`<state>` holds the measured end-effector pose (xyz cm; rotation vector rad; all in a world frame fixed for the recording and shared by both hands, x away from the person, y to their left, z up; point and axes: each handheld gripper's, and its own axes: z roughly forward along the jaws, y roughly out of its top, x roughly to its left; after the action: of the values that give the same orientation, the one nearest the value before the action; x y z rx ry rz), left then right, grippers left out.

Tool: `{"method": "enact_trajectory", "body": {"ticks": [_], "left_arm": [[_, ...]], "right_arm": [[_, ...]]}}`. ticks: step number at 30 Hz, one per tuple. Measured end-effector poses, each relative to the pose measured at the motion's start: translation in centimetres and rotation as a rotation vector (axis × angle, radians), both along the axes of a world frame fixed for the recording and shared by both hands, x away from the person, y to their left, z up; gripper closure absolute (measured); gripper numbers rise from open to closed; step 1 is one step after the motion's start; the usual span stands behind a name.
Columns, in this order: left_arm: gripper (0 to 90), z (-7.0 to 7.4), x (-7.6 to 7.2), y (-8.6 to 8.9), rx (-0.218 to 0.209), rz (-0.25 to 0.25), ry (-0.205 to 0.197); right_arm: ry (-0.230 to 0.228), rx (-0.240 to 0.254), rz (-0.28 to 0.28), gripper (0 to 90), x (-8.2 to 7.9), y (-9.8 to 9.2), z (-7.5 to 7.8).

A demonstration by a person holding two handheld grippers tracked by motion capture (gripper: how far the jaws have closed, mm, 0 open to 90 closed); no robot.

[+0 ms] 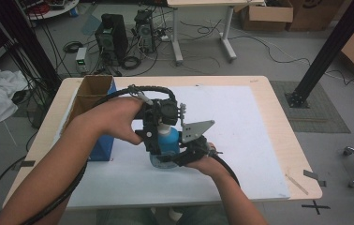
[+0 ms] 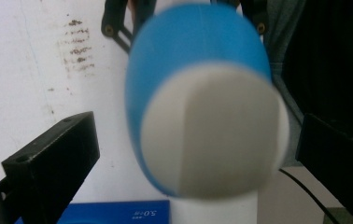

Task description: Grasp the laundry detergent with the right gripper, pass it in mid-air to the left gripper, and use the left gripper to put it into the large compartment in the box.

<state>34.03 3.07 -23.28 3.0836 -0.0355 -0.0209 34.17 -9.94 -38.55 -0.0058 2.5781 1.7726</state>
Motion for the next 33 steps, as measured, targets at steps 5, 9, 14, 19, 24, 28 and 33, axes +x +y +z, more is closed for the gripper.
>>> {"method": "enact_trajectory", "body": {"ticks": [5,9,14,19,24,28,33], "left_arm": [[0.1,-0.5,-0.1,-0.2,0.005,0.008,0.000],[0.1,-0.7,0.0,0.0,0.022,0.017,-0.006],[0.7,-0.9,0.0,0.1,0.032,0.014,-0.015],[3.2,-1.0,-0.1,-0.1,0.049,0.000,-0.028],[7.9,-1.1,-0.1,-0.2,0.059,0.001,-0.033],[11.5,-1.1,0.0,0.0,0.062,0.009,-0.033],[15.7,-1.2,0.1,0.0,0.073,0.018,-0.027]], "right_arm": [[-0.001,0.006,0.012,46.1,0.0,1.0,0.0],[0.004,0.006,0.017,46.1,0.1,1.3,0.0],[0.003,0.008,0.018,46.1,0.1,1.5,0.0],[0.005,0.018,0.018,46.1,0.1,1.6,0.1],[0.009,0.020,0.015,46.1,0.1,1.7,0.0],[0.008,0.020,0.016,46.1,0.2,1.7,0.0],[0.009,0.015,0.013,46.1,0.2,1.6,0.0]]}}
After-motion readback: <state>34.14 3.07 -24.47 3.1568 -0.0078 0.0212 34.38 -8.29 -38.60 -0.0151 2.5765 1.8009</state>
